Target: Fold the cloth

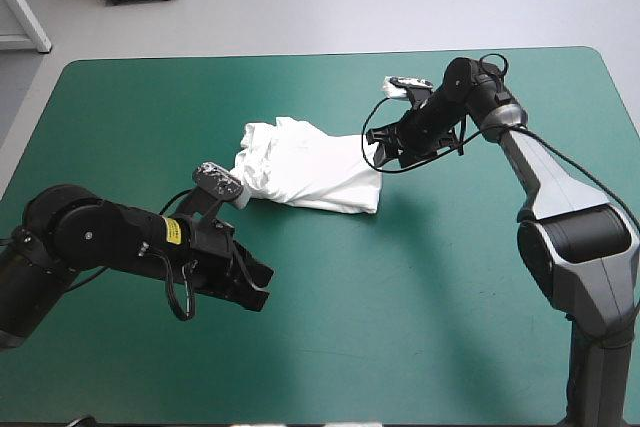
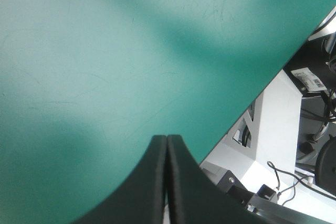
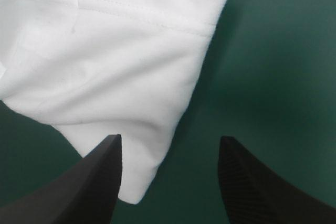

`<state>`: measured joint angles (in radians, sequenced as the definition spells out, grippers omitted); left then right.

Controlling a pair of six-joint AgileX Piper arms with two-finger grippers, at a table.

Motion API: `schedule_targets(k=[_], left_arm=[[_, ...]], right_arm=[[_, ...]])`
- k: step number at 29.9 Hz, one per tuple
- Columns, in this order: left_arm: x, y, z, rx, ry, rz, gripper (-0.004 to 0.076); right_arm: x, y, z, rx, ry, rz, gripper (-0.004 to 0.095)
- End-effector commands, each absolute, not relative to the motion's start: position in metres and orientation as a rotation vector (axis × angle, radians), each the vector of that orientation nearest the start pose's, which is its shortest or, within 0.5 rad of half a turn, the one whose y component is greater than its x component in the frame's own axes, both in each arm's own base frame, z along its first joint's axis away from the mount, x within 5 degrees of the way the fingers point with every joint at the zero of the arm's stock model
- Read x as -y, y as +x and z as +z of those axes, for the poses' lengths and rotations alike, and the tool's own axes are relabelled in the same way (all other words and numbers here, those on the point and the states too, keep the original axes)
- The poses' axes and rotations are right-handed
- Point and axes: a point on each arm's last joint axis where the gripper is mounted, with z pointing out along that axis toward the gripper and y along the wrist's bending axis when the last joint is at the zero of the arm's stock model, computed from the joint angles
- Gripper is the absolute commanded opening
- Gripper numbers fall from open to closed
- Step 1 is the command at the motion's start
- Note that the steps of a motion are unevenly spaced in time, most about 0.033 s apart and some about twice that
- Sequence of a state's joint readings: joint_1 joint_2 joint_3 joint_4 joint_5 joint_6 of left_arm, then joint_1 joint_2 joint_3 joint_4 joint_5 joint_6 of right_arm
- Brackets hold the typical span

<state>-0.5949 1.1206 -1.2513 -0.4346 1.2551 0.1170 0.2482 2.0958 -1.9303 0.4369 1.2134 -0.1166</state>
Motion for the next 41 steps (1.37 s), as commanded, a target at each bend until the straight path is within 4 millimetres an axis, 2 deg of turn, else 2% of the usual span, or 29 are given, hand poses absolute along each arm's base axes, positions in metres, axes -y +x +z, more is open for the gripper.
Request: schedule_targets(k=[1,11,20,23,25,30,36,41], left_arm=[[0.141,0.139,0.413,-2.394,0.859,-0.811,-0.0022],[0.141,0.14,0.414,-2.381,0.849,-0.809,-0.0022],[0.139,0.141,0.413,-2.382,0.852,-0.777,-0.0022],[0.139,0.142,0.413,-2.383,0.853,-0.76,-0.0022],[0.138,0.142,0.413,-2.383,0.853,-0.754,-0.0022],[0.138,0.142,0.413,-2.381,0.858,-0.752,-0.0022],[0.139,0.142,0.413,-2.381,0.858,-0.754,-0.0022],[0.139,0.142,0.413,-2.383,0.852,-0.764,-0.0022]], right_arm=[[-0.15,0.427,0.294,-2.695,-0.38,0.709,0.0527],[-0.172,0.431,0.266,-2.741,-0.431,0.718,0.0527],[-0.178,0.434,0.25,-2.778,-0.419,0.734,0.0501],[-0.179,0.435,0.242,-2.807,-0.415,0.744,0.0434],[-0.179,0.435,0.239,-2.827,-0.412,0.748,0.035],[-0.177,0.433,0.239,-2.842,-0.428,0.724,-0.0019],[-0.165,0.431,0.237,-2.911,-0.46,0.557,-0.0017],[-0.14,0.435,0.25,-2.893,-0.416,0.413,-0.0017]])
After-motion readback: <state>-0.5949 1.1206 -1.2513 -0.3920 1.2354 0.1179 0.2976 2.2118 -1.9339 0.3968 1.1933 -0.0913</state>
